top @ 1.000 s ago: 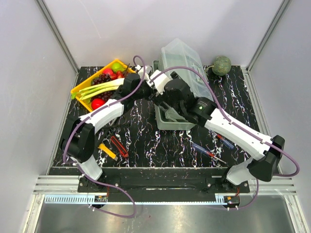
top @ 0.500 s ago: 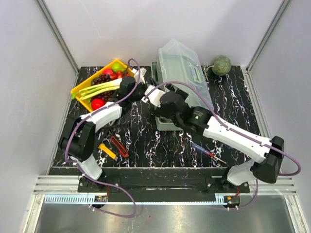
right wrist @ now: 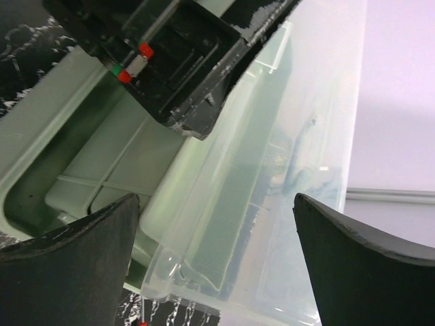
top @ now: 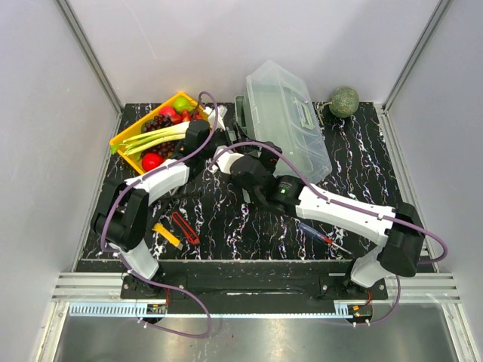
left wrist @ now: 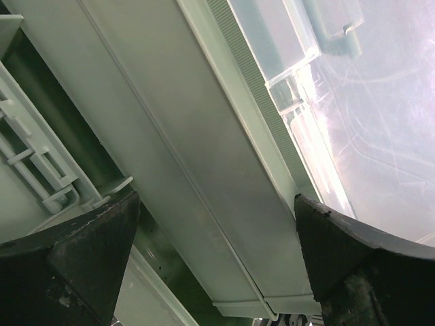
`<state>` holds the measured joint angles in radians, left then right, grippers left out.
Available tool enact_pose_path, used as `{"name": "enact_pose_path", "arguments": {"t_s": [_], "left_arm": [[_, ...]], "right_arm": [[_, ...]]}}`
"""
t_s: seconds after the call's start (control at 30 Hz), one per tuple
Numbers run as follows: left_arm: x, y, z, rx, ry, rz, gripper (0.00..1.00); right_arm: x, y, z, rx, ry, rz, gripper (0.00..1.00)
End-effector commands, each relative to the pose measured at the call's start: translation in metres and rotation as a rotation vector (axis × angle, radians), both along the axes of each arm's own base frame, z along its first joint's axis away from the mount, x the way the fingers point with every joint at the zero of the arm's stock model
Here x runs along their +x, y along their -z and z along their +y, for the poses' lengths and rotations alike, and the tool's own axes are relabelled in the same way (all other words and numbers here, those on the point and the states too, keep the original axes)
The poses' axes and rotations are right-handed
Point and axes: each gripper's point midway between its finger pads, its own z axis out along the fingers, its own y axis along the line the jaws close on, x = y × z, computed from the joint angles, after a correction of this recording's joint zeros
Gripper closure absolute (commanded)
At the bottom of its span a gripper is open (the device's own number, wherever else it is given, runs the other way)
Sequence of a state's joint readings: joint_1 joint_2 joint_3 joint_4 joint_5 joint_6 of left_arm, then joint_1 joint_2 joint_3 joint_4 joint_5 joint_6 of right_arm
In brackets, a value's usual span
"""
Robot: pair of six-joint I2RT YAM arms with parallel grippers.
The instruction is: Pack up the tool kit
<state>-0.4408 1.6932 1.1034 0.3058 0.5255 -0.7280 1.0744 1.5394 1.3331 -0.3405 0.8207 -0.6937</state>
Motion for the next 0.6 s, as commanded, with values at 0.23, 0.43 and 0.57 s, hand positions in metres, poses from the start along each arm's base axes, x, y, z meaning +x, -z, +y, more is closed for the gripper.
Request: {"name": "enact_pose_path", "arguments": {"t_s": [0.23,0.43,0.57], "left_arm": [[0.005,0.022,0.006,0.047,-0.021,0.026,0.01],[0.008,0.051,0.012,0.096,-0.045,0.102,0.02],[0.010,0.066,0.017,0.121,-0.064,0.133,0.02]], "right_arm": [[0.007,-0.045,-0.022,-0.002,0.117,-0.182,0.01],[0.002,-0.067,-0.032,0.031,0.114,-0.208,0.00],[-0.003,-0.078,-0.040,0.062,0.105,-0.211,0.01]]}}
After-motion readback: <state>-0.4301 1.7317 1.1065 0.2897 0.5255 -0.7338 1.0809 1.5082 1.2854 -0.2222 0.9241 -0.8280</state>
